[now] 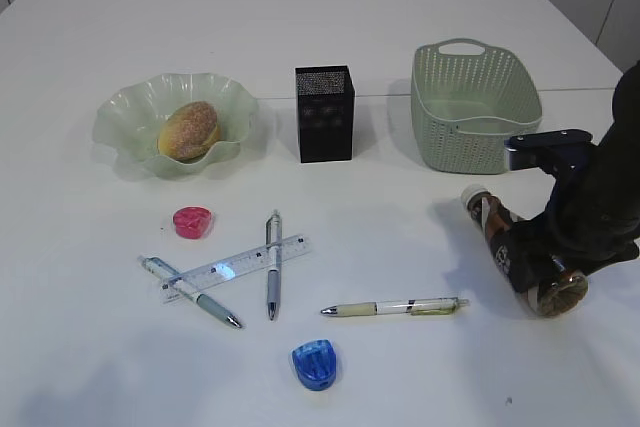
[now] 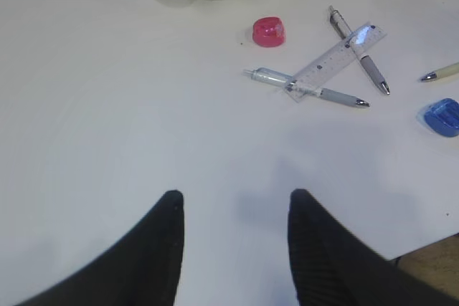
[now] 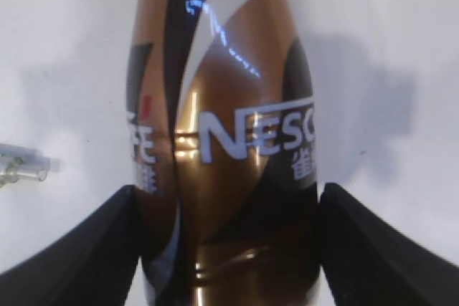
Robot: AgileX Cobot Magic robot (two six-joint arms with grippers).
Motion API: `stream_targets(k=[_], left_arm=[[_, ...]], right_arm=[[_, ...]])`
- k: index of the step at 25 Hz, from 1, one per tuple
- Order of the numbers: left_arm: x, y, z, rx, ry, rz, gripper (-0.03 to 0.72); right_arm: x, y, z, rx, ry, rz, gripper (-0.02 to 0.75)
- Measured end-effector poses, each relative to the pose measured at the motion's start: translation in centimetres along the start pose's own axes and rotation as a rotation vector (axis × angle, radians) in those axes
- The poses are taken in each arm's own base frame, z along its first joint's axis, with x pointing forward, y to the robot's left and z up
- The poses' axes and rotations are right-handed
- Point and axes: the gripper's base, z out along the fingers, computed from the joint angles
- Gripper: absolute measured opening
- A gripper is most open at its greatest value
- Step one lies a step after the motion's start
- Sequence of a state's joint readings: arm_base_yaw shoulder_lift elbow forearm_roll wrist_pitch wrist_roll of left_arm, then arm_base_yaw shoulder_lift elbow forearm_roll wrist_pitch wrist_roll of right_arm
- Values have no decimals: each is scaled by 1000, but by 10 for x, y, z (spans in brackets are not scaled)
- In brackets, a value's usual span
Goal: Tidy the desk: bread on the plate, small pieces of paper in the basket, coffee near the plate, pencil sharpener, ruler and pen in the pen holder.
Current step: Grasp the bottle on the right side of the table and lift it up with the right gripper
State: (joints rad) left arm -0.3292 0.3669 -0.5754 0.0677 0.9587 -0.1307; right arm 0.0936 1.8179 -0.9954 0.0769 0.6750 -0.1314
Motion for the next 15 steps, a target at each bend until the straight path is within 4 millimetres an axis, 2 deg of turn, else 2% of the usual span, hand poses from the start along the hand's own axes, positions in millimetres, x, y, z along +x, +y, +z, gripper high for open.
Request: stream_targets(k=[7,15], left_arm=[[0,0,0,0,0,0,330],[0,0,0,0,0,0,330]], right_arm=[[0,0,0,-1,0,2,566],[0,0,0,-1,0,2,494]])
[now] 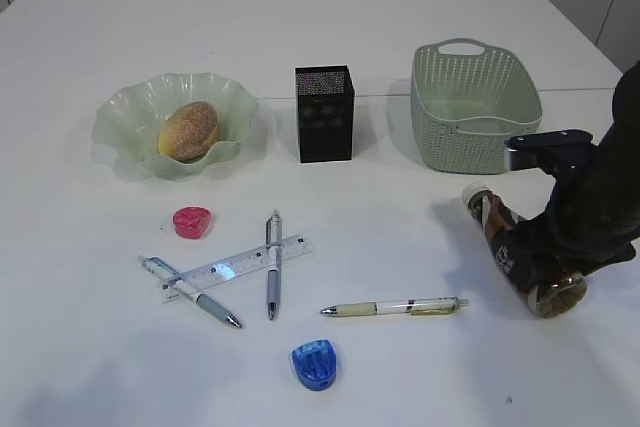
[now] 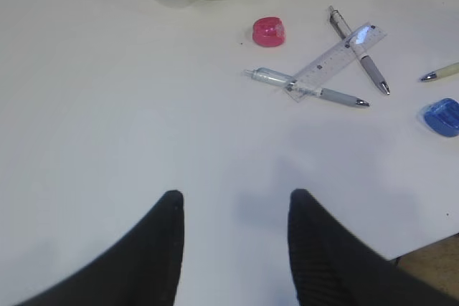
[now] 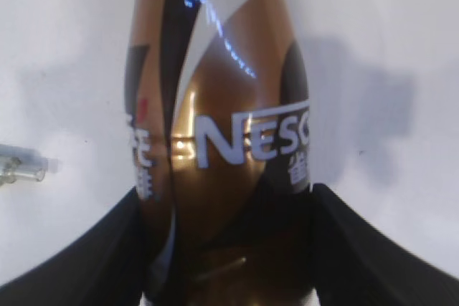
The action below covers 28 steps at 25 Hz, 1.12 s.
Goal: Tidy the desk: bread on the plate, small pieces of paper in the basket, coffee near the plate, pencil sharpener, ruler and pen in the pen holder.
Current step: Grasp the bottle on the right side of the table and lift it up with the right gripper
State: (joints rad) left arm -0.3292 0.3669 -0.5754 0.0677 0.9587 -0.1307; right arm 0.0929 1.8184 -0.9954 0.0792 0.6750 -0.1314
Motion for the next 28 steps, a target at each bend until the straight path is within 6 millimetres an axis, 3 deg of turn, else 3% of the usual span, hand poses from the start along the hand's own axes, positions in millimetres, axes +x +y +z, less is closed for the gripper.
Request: stream_targets(k=[15,28], left_arm=[[0,0,0,-1,0,1,329],[-1,0,0,-1,-16,3,330]], right_arm=[[1,0,0,-1,6,0,470],[4,3,-40,-6,-80,4,469]])
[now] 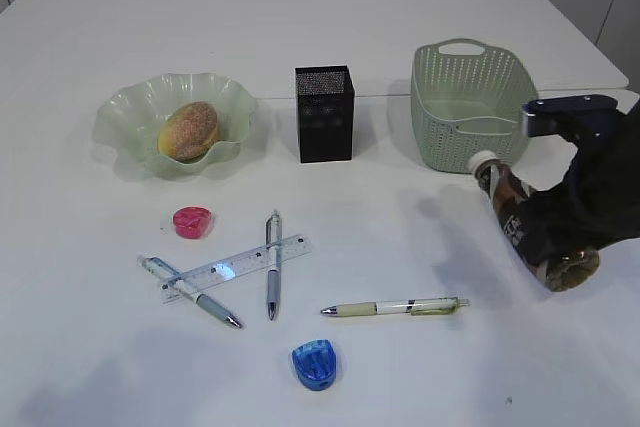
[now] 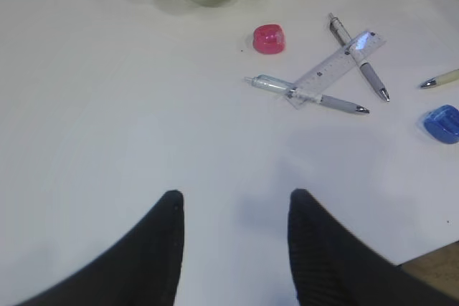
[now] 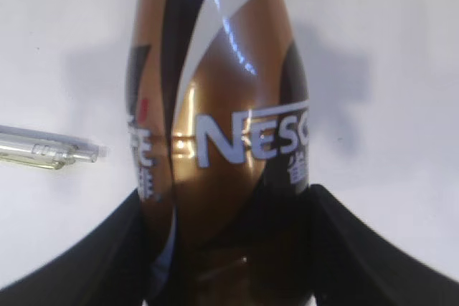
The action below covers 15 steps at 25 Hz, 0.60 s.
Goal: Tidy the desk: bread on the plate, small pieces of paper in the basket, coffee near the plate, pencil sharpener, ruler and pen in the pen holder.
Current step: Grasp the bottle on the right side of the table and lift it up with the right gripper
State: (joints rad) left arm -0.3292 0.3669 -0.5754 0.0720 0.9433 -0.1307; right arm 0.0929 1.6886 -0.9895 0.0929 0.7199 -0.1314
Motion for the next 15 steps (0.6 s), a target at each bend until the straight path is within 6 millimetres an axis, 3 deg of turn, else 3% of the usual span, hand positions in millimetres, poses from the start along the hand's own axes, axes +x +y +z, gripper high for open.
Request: stream_targets(k=[15], left_arm=[[-13,-12,-2,145,-142,-107,329]], right_arm=[[2,17,-56,-142,-184,-22,468]])
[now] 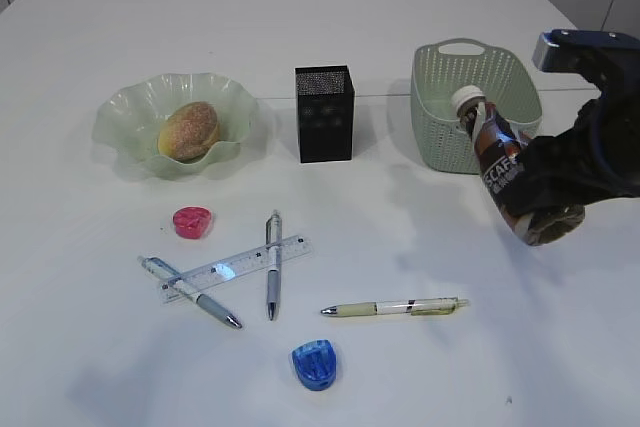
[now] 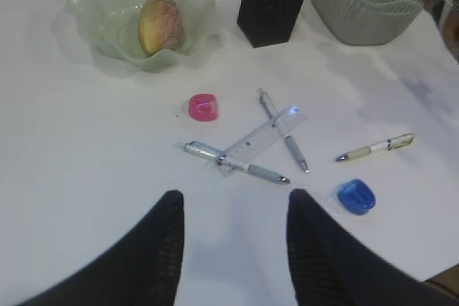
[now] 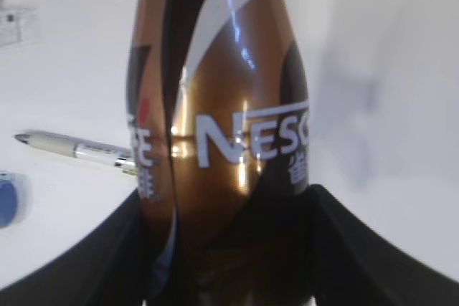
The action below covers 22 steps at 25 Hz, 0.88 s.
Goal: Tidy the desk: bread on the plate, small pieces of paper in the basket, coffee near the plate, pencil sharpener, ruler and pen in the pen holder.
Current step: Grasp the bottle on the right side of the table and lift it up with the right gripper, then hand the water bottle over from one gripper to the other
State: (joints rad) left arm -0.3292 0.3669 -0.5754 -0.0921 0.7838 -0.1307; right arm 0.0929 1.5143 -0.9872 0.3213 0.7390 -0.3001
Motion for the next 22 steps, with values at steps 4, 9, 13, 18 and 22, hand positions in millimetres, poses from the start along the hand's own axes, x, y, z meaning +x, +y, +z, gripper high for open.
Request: stream_targets(k=[4,9,13,18,22], left_arm=[[-5,-5,3,52,-31,-53,329],[-9,-8,12,77,-12,-96,329],[-9,-8,14,76,-9,-99,329],[-9,-8,14,79,-12,-102,329],[-9,-8,14,84,-11,-107,329]], right_arm=[[-2,10,-13,-81,-40,-47,468],[-7,22,-26,-178,-84,-117,468],[-12,39,-37,-354,-144,-194,467],[-20,55,-52,-528,-223,-279,467],[-30,62,-67,-587,-278,-321,467]])
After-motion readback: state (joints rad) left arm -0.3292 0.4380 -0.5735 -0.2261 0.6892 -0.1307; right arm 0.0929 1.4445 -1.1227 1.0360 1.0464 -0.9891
